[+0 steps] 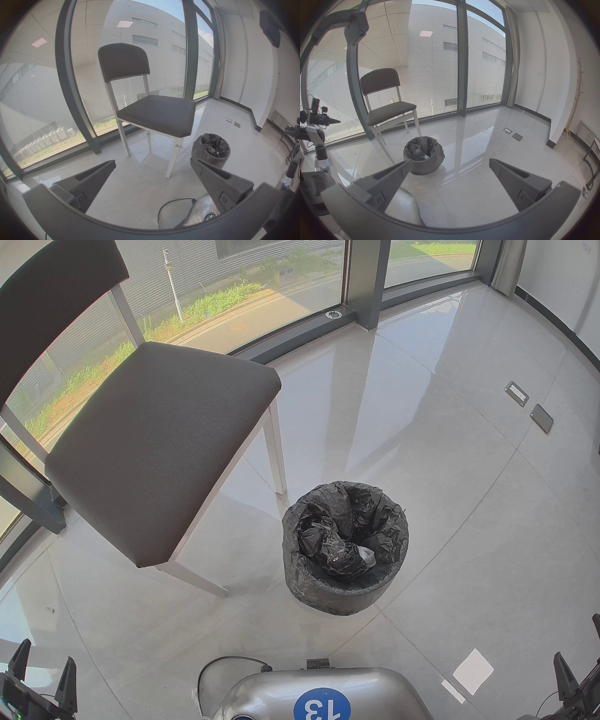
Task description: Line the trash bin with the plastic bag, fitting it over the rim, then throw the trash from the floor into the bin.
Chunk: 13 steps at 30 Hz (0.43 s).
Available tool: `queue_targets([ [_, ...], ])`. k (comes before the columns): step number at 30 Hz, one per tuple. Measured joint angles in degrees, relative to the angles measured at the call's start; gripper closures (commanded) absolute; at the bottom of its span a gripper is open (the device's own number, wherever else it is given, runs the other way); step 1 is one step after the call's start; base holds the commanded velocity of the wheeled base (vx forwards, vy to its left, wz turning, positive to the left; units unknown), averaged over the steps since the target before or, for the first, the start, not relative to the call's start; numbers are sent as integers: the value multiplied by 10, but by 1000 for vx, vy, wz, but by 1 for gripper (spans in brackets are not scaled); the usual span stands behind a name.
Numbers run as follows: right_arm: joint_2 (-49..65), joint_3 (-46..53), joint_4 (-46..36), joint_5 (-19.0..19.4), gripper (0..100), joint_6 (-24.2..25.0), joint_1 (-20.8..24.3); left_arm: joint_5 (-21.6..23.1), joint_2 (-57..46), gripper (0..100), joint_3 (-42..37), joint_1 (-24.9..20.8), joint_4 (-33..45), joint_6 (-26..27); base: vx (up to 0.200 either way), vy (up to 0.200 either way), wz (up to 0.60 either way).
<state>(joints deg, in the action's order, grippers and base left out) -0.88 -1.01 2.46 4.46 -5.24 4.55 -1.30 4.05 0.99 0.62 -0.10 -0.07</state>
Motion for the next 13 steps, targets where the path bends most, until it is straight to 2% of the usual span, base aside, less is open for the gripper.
queue_targets([
  [13, 0, 0, 1, -1, 0, -1, 0, 0, -28, 0, 0, -5, 3, 0, 0, 0, 0],
])
